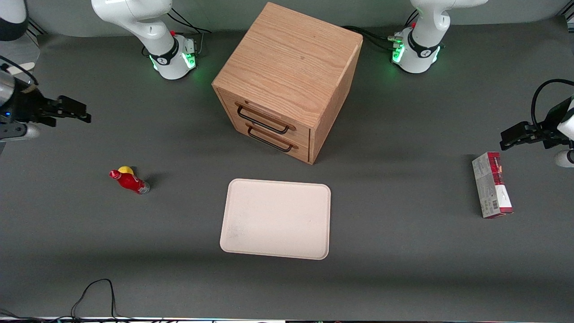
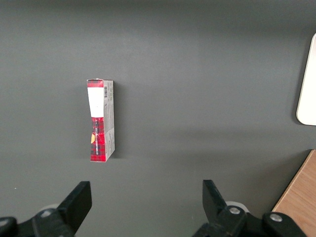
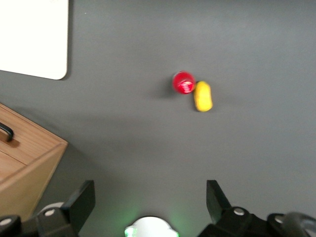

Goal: Place coke bottle on tray
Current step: 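Move the right gripper down over the red Coca-Cola bottle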

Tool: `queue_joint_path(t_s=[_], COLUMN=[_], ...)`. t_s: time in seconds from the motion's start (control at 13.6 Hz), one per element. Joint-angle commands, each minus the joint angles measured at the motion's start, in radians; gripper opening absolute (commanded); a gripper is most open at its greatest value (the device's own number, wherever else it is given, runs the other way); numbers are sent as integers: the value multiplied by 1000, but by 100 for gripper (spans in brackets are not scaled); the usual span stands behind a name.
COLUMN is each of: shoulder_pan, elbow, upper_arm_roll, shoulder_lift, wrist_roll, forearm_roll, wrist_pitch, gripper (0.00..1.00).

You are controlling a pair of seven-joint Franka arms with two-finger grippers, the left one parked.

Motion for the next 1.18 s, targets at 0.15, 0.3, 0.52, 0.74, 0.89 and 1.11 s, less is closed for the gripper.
queue_joint_path(t_s=[0.15, 0.3, 0.52, 0.74, 0.89, 1.11], shoulder_pan=[-10, -7, -4, -1, 7, 31], elbow=[263, 263, 239, 155, 23, -172], upper_arm_roll=[-77, -77, -77, -75, -75, -69], shoulder_lift=[180, 180, 177, 173, 174, 171], wrist_roll=[-127, -120, -117, -112, -112, -61], forearm_roll=[-6, -5, -5, -2, 0, 1], wrist_pitch=[-116, -116, -119, -52, 99, 346], gripper=[100, 100, 100, 100, 100, 100])
